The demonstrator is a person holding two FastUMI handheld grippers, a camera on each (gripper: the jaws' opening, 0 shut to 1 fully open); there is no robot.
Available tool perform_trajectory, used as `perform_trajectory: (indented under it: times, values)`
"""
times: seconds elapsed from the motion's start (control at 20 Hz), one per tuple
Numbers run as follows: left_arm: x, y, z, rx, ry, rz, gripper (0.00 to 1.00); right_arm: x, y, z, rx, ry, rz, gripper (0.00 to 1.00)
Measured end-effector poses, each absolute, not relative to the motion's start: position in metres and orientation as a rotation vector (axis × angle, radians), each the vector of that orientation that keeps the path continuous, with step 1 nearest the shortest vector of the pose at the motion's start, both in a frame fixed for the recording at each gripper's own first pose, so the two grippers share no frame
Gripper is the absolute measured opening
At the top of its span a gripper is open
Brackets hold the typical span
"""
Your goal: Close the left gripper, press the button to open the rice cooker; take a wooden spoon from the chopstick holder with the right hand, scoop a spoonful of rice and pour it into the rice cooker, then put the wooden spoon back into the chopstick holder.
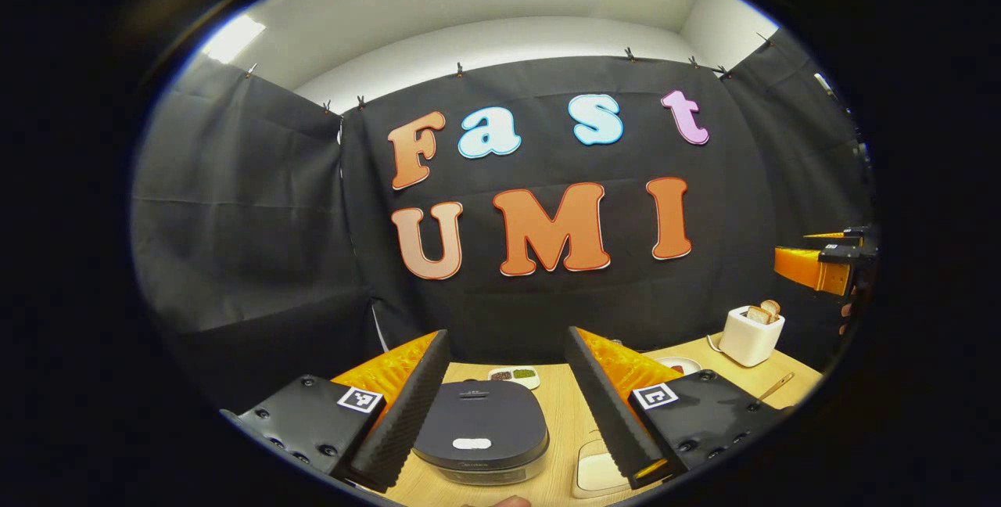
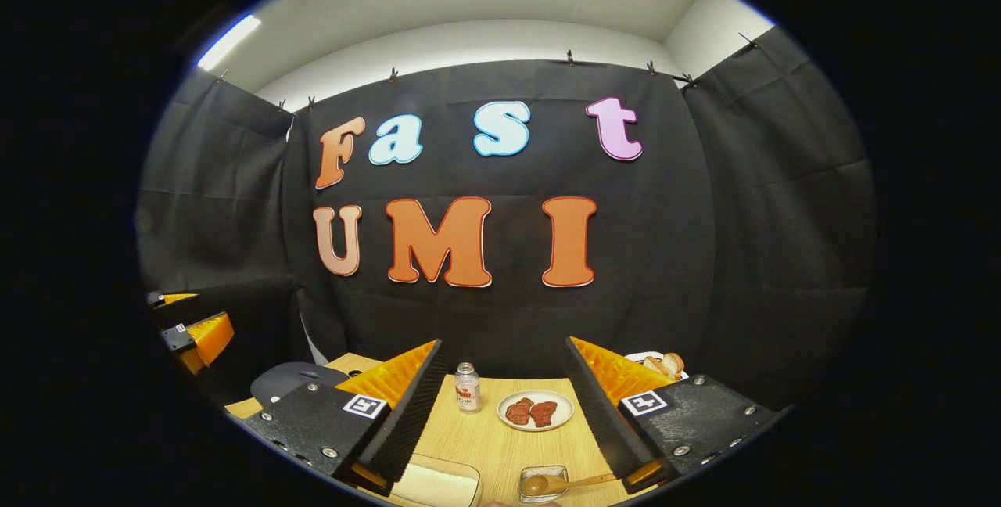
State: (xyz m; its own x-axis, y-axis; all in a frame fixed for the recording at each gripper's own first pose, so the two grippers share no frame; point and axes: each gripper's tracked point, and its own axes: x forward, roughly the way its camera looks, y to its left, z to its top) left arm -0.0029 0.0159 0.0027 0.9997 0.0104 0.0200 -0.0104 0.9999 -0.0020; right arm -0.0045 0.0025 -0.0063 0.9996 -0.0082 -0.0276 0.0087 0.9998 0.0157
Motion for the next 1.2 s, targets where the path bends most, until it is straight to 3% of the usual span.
perform_trajectory:
  times: [0.1,0.25,0.3,0.4,0.45,0.55,0.6,0.8,0.85,0.9,0.95,1.2]
  values:
    - [-0.002,0.017,-0.001,-0.009,-0.014,0.007,1.00,-0.005,0.006,-0.007,0.014,0.033,-0.005,0.90]
    - [-0.002,0.024,-0.005,-0.021,-0.001,0.014,1.00,-0.005,0.007,-0.009,0.010,0.039,-0.006,0.94]
    - [-0.001,0.026,-0.006,-0.024,0.003,0.015,0.94,-0.004,0.008,-0.009,0.010,0.040,-0.006,0.94]
    - [-0.001,0.030,-0.010,-0.025,0.013,0.019,0.94,-0.005,0.006,-0.010,0.009,0.043,-0.012,0.90]
    - [0.000,0.031,-0.010,-0.025,0.014,0.019,1.00,-0.005,0.005,-0.012,0.008,0.046,-0.016,0.90]
    - [0.003,0.037,-0.013,-0.030,0.028,0.024,0.94,-0.005,0.005,-0.013,0.008,0.051,-0.021,0.90]
    - [0.004,0.038,-0.017,-0.031,0.043,0.027,0.94,-0.004,0.004,-0.014,0.008,0.054,-0.024,0.94]
    - [0.009,0.039,-0.025,-0.009,0.068,0.014,0.94,-0.004,0.004,-0.019,0.004,0.065,-0.031,0.90]
    - [0.011,0.041,-0.027,-0.014,0.073,0.012,0.83,-0.004,0.004,-0.020,0.001,0.068,-0.032,0.94]
    - [0.013,0.044,-0.028,-0.021,0.076,0.016,0.73,-0.004,0.004,-0.021,-0.001,0.070,-0.036,0.90]
    - [0.015,0.047,-0.029,-0.027,0.082,0.017,0.62,-0.004,0.002,-0.022,-0.002,0.071,-0.039,0.94]
    - [0.028,0.069,-0.033,-0.030,0.110,0.067,0.07,-0.005,-0.005,-0.026,0.000,0.081,-0.059,0.93]
